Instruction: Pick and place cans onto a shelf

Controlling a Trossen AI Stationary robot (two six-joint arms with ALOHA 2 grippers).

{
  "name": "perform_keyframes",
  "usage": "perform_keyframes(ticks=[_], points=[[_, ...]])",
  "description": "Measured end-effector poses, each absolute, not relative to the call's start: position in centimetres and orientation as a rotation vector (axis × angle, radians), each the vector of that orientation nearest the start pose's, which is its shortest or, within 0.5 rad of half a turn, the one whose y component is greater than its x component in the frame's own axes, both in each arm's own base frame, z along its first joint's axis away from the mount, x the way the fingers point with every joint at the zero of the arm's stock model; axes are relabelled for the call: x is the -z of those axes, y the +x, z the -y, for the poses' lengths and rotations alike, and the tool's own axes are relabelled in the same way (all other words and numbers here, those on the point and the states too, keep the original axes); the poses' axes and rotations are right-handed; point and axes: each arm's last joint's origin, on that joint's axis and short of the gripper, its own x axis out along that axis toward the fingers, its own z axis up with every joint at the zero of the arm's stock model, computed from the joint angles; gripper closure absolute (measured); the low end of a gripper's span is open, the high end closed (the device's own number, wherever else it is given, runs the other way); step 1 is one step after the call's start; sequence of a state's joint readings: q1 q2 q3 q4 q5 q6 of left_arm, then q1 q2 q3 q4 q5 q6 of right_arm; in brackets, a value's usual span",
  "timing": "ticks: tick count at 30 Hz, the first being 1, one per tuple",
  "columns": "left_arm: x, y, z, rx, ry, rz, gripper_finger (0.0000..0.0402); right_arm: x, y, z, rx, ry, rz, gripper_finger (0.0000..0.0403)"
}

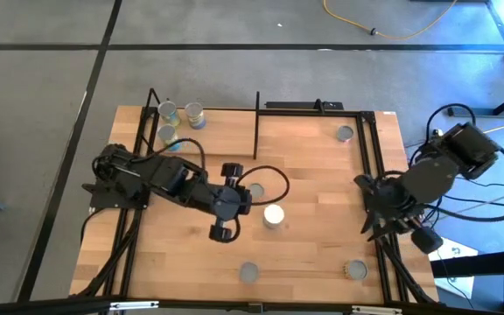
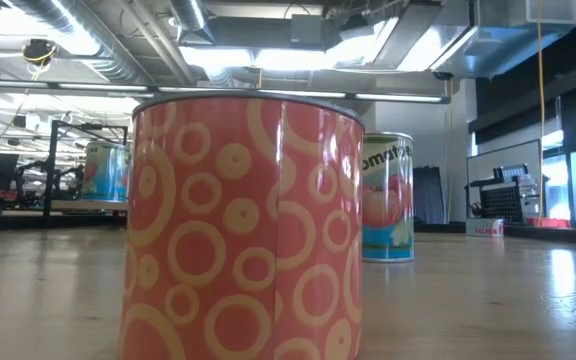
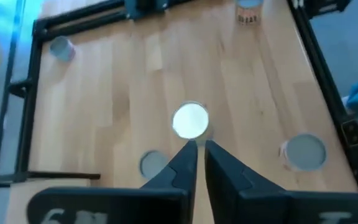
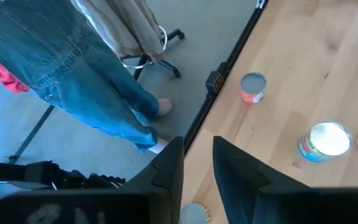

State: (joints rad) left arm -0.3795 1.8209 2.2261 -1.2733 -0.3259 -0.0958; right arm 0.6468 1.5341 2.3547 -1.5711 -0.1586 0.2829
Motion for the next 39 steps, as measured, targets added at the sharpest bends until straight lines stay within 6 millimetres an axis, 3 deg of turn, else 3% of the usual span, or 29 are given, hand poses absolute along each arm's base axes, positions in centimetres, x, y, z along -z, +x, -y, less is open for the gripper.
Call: perform_keyframes(ticks=[4,7,16,22,31,39], points=[[-43.0,33.8,11.2,0.002,0.163,-0.853,0.0356,-52.4,15.6,-12.3,-0.648,0.070,-0.834,0.0315],[-41.4,35.7,11.0,0.061,0.178,-0.894,0.0349,-52.4,15.6,-12.3,-0.650,0.066,-0.832,0.0315],[-34.8,40.4,12.4,0.277,0.536,-1.045,0.0347,-52.3,15.6,-12.4,-0.658,0.045,-0.827,0.0315],[-31.4,43.2,13.2,0.340,0.635,-1.026,0.0347,-52.3,15.6,-12.4,-0.659,0.044,-0.826,0.0315],[-28.1,44.9,13.7,0.375,0.674,-1.068,0.0347,-52.3,15.6,-12.4,-0.660,0.043,-0.825,0.0315],[-26.7,45.6,13.3,0.349,0.631,-1.107,0.0347,-52.3,15.6,-12.4,-0.660,0.043,-0.825,0.0315]])
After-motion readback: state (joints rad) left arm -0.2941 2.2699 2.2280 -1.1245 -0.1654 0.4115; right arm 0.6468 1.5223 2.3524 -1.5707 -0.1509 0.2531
